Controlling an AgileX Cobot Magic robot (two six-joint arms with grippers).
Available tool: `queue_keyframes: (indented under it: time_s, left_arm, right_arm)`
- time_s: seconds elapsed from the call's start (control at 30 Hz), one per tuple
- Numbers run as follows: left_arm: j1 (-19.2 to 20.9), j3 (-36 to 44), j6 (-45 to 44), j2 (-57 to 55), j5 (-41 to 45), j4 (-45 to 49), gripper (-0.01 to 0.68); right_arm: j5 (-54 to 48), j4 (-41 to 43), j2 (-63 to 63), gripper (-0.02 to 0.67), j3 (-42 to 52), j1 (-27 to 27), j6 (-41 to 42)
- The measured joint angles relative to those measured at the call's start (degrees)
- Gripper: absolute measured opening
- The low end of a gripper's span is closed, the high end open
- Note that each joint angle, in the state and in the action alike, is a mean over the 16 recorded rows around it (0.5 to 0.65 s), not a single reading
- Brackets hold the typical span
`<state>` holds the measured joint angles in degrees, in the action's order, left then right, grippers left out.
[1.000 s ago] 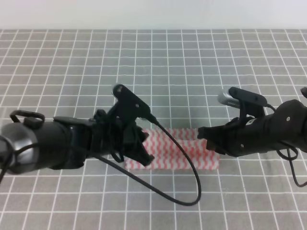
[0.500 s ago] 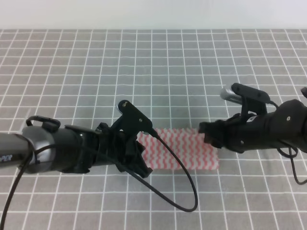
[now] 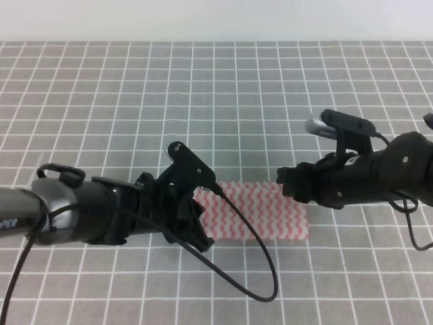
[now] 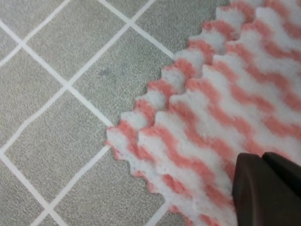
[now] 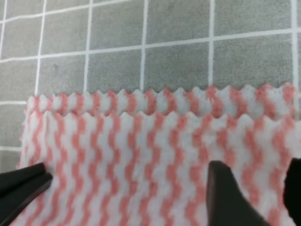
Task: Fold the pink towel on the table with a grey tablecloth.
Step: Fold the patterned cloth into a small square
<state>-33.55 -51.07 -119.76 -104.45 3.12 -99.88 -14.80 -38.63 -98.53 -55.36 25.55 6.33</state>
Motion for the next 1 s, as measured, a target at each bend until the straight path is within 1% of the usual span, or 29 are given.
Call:
queue_keyframes:
  time_s: [0.33, 0.5, 0.63, 1.0]
  left_arm:
    - [0.0, 0.0, 1.3, 1.4, 0.0, -0.6, -0.002]
    - [0.0, 0.0, 3.4, 2.7, 0.5, -0.9, -0.002]
    - [0.0, 0.0, 5.3, 3.5, 1.2, -1.3, -0.002]
    - [0.0, 0.0, 7.5, 3.4, 2.8, -1.3, -0.002]
  right_arm:
    - [-9.6, 1.9, 0.0, 0.066, -1.6, 0.0, 0.8]
    - [-13.2, 2.0, -0.1, 0.008, -1.7, 0.0, 1.3]
    - [-14.6, 2.1, -0.2, -0.015, -1.7, 0.0, 1.7]
    - [-13.6, 2.4, -2.9, -0.015, -1.8, 0.0, 1.7]
